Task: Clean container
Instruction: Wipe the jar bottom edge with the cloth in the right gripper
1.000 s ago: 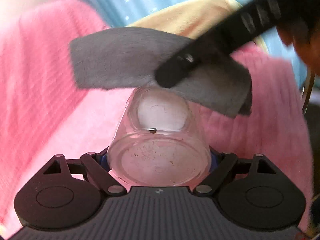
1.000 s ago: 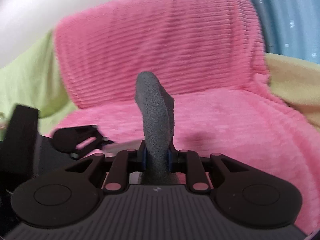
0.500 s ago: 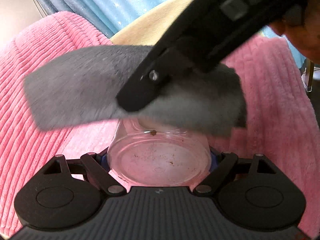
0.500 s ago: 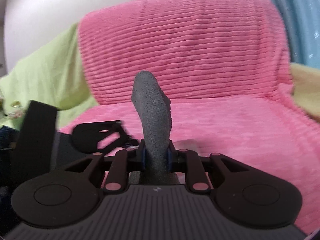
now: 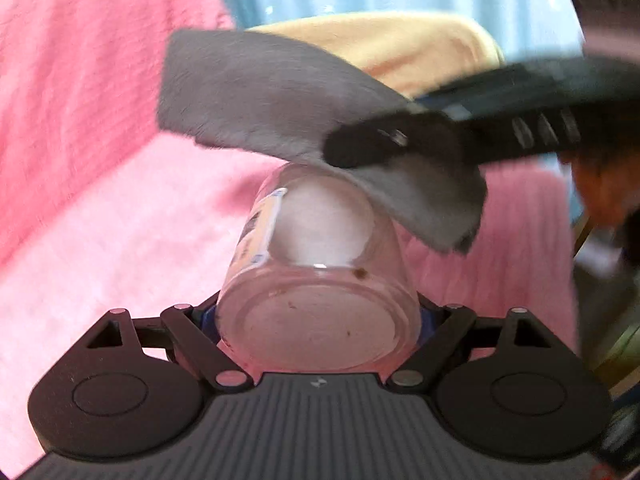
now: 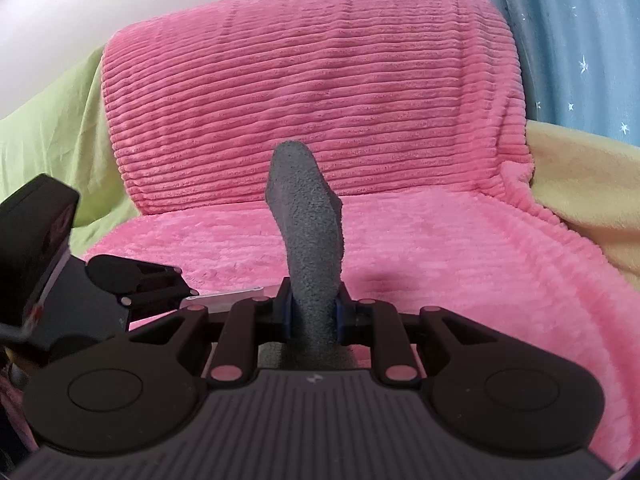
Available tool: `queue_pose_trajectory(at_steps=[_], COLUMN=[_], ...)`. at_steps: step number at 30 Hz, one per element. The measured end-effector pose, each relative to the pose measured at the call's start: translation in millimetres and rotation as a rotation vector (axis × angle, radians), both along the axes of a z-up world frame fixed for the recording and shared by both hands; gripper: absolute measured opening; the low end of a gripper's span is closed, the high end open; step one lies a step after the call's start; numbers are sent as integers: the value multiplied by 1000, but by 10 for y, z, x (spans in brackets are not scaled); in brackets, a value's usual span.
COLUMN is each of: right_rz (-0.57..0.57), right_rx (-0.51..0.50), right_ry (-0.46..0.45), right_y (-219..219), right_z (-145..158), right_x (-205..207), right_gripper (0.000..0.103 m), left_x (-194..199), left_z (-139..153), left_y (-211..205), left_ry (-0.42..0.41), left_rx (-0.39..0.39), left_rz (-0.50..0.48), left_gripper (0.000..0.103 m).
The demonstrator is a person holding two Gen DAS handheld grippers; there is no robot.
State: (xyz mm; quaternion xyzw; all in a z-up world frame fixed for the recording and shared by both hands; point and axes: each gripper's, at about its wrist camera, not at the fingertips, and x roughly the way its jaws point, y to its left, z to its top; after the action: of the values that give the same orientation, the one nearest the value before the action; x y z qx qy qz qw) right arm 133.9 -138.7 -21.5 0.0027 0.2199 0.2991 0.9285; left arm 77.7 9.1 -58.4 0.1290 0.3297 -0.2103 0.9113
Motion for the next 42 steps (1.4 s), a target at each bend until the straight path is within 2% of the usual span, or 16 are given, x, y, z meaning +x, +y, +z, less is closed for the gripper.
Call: queue_pose_trajectory(at_steps=[2,3,5,8,12,17,27,29,33,35,39,42], right_rz=[5,7,36,134,221,217,21,22,27,26,46,146], right_rx=[-1,-5,24,96,100,56,18,27,25,25,9,69], right_ry=[5,9,25,33,28,15,-13,-6,0,3,-4,-2], right_y=[-24,-32,-55,-40,127,227,2,-28,-46,-58,-39,-29], right_z=[16,28,65,117,114,27,-33,-37,-35,-38,10,48], right_x=[-8,-23,-72,-170,-249,-202,-8,4,-8,-14,-115,-181], right_gripper=[16,16,16,16,16,16,15,16,16,16,16,16], left_x=[-30,-72,-211,-377,-350,-256,-211,-194,35,64,-70,-102], left_z=[1,-14,-81,-222,-211,-201,-212,-185,-81,-58,-95,-113], left_y=[-9,-61,-240,-410,-381,-348,-326,-287,-49,15,-172,-221], left_ry=[-14,-48,-168,-295,-272,-233,-216,-184,-16,9,-97,-120], left_rx=[7,57,239,438,410,372,345,308,65,1,164,208], left_rz=[-7,-13,-32,-79,-69,-56,-47,-33,22,36,10,-14], left_gripper=[86,86,85,86,86,85,86,87,88,86,86,86])
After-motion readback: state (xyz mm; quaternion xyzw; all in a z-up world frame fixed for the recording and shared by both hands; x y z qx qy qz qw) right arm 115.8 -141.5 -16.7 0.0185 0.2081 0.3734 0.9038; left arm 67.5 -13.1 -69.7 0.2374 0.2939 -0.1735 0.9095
